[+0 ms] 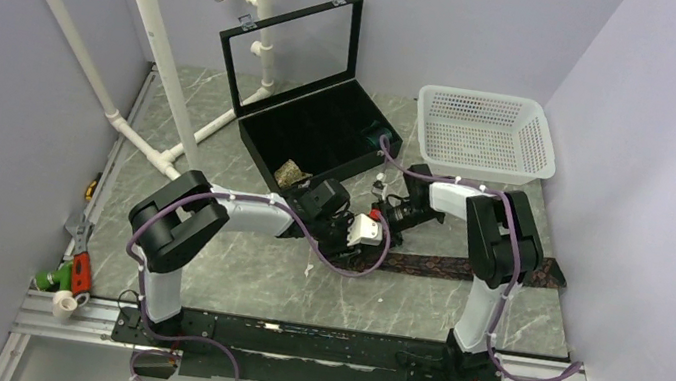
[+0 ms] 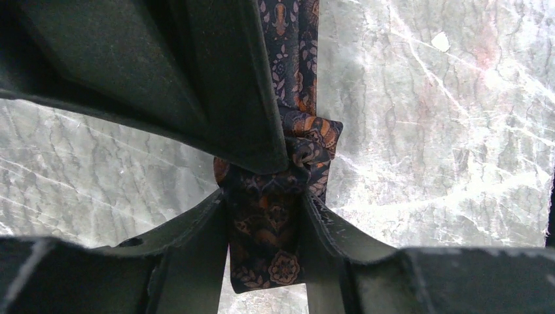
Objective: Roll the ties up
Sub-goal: Place the tie at the center of the board.
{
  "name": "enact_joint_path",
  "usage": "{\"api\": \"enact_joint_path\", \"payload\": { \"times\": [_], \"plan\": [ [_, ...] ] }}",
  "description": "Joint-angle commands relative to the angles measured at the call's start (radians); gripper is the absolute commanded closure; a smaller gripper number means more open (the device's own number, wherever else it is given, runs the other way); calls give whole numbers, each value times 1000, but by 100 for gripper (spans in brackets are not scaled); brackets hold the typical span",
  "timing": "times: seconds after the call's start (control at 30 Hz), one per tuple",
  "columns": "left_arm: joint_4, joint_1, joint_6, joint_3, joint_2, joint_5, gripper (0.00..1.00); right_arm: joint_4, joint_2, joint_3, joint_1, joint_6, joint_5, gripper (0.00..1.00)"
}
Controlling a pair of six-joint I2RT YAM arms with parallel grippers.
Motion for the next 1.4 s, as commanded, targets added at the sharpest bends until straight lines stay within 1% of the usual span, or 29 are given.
{"api": "enact_joint_path", "payload": {
  "times": [0.0, 0.1, 0.17, 0.2, 0.27, 0.33, 0.43, 0.63, 0.77, 0.93, 1.0, 1.03, 1.07, 1.1, 1.17, 1.23, 1.27, 1.33, 1.37],
  "plan": [
    [-82, -7, 7, -3, 3, -52, 50, -22, 9, 38, 2, -31, 7, 100],
    [-48, 4, -1, -30, -60, -33, 35, -16, -12, 25, 2, -41, 11, 100],
    [3, 13, -11, -66, -123, -6, 22, -7, -27, 13, 3, -41, 10, 100],
    [25, 16, -14, -80, -149, 5, 11, 1, -37, 4, 2, -38, 8, 100],
    [44, 15, -17, -92, -185, 33, 2, 20, -51, -5, 2, -31, 12, 100],
    [76, 14, -34, -93, -195, 53, 1, 35, -55, -10, 2, -21, 12, 100],
    [77, 8, -38, -79, -181, 64, 1, 35, -52, -6, 3, -24, 8, 100],
    [107, -24, -19, -64, -78, 6, 1, 39, -76, -11, 2, -24, -9, 100],
    [124, -30, -15, -49, -22, 2, 0, 41, -81, -14, 2, -25, -15, 100],
    [91, -40, 19, -42, 21, -42, 1, 41, -101, -15, 2, -21, -34, 100],
    [63, -40, 30, -36, 25, -50, 10, 26, -111, -15, 1, -26, -39, 100],
    [55, -40, 42, -36, 22, -45, 19, 16, -118, -14, 2, -32, -40, 100],
    [54, -39, 47, -40, 16, -41, 30, 5, -122, -15, 2, -41, -37, 100],
    [54, -40, 48, -45, 10, -38, 35, -8, -127, -18, 0, -49, -33, 100],
    [54, -40, 53, -58, -2, -39, 37, -36, -131, -24, -3, -73, -15, 100],
    [25, -40, 50, -57, -3, -45, 45, -55, -129, -35, -5, -92, 14, 100],
    [17, -40, 47, -54, -1, -49, 51, -59, -126, -38, -7, -93, 33, 100],
    [15, -40, 43, -53, -2, -59, 68, -55, -118, -44, -14, -119, 78, 100],
    [15, -41, 41, -54, -3, -61, 73, -52, -114, -48, -19, -121, 99, 100]
  ]
}}
